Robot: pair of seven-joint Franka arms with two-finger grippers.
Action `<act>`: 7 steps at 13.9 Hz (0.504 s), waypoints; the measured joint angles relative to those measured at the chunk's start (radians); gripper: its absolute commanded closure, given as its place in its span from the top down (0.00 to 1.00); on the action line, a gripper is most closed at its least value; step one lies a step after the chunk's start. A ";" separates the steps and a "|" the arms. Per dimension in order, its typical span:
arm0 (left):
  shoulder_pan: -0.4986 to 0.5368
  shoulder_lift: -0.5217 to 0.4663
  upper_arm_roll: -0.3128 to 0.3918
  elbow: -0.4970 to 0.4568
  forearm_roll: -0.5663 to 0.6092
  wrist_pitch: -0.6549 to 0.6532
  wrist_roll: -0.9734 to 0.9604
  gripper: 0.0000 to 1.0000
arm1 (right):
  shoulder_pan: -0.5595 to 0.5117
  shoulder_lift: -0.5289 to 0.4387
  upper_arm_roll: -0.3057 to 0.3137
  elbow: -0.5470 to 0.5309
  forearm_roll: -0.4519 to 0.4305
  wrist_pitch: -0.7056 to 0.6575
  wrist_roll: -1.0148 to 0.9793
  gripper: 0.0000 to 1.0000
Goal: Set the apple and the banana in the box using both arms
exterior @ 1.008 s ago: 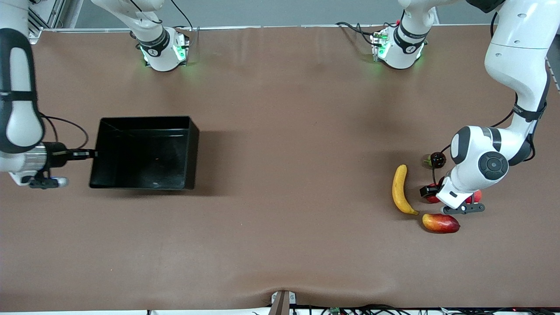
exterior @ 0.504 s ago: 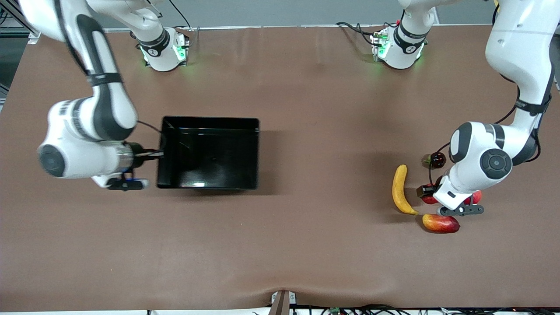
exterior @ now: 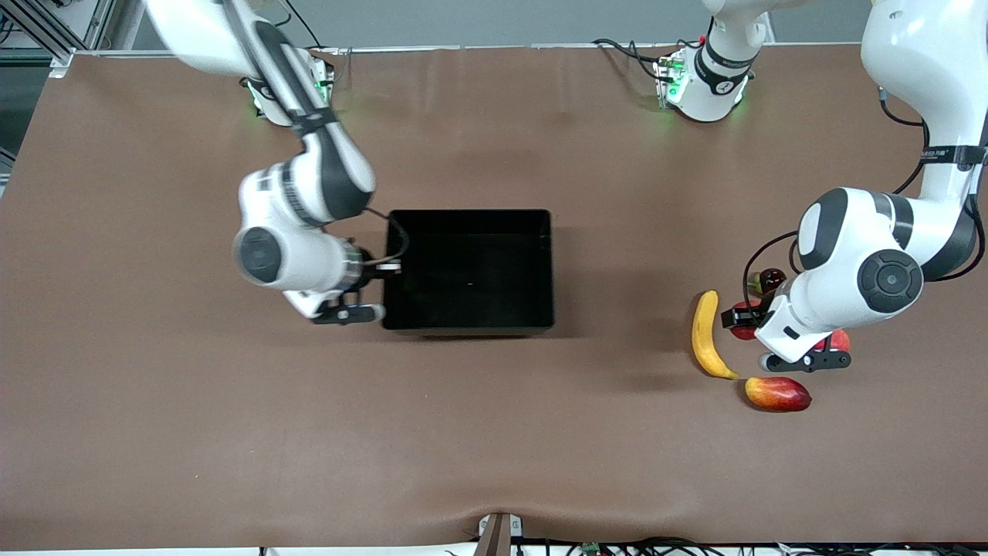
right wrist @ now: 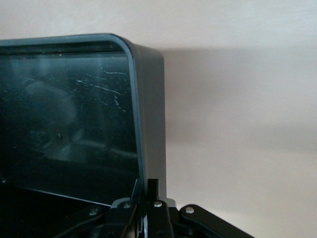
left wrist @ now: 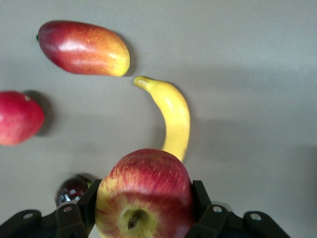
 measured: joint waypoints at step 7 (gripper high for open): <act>-0.007 -0.004 -0.082 0.009 0.000 -0.018 -0.211 0.00 | 0.093 0.099 -0.006 0.004 0.093 0.137 0.040 1.00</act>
